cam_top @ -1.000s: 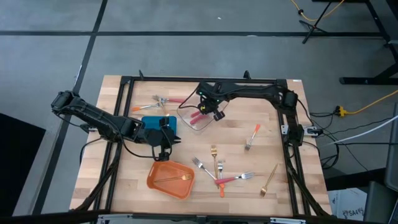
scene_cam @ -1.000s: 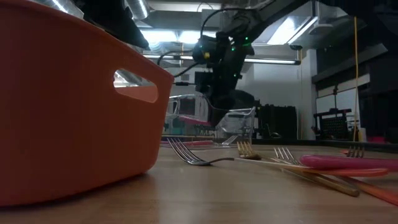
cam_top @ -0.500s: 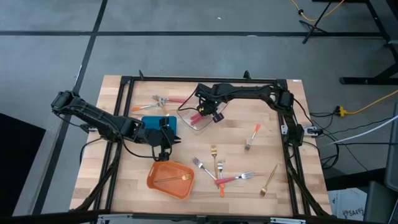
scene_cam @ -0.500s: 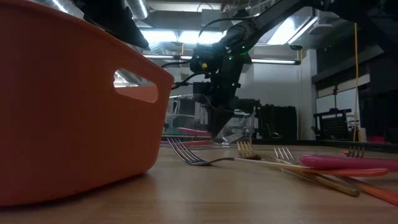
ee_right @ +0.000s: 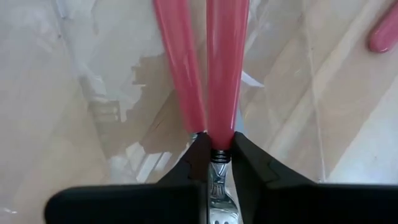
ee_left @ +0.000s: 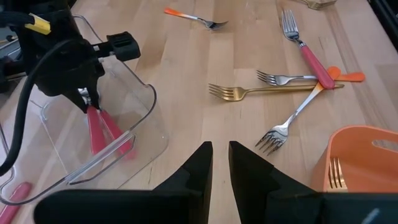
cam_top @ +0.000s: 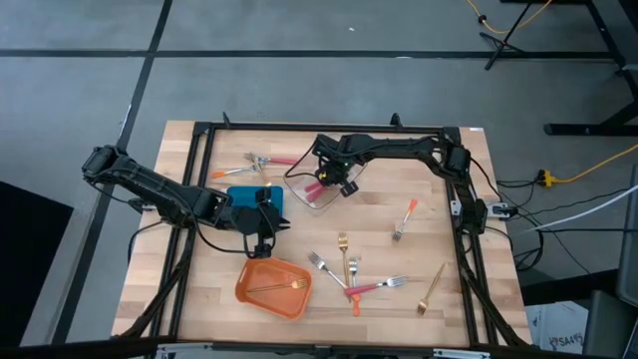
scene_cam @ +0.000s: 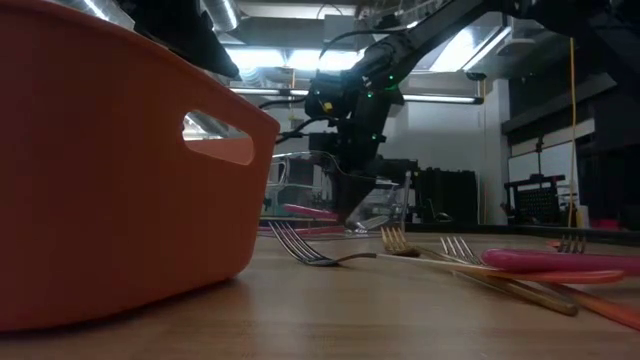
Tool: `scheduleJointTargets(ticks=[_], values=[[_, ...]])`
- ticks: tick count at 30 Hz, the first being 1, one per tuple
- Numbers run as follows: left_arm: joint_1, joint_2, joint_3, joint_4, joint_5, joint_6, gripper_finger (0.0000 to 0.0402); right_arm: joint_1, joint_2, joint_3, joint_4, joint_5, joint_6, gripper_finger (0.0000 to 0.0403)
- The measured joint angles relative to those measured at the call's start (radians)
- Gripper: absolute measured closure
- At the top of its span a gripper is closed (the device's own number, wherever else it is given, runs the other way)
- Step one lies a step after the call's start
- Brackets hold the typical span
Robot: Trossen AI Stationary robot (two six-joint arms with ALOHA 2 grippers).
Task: Sort silverware by color (type)
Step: Put the pink fork into the transparent bin, then put the orange fork into the blue bin
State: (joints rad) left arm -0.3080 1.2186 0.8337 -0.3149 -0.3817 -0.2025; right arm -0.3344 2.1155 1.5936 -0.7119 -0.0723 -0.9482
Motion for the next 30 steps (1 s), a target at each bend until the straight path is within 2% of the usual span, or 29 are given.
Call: scheduleJointTargets(ticks=[9, 21, 30], values=[[0.000, 0.000, 0.000, 0.000, 0.000, 0.000, 0.0354, 0.000, 0.000, 0.000, 0.011, 0.000, 0.000, 0.0342], [0.000, 0.000, 0.000, 0.000, 0.000, 0.000, 0.0354, 0.000, 0.000, 0.000, 0.010, 0.000, 0.000, 0.0289], [0.000, 0.000, 0.000, 0.000, 0.000, -0.002, 0.0354, 0.000, 0.000, 0.000, 0.011, 0.000, 0.001, 0.0283]])
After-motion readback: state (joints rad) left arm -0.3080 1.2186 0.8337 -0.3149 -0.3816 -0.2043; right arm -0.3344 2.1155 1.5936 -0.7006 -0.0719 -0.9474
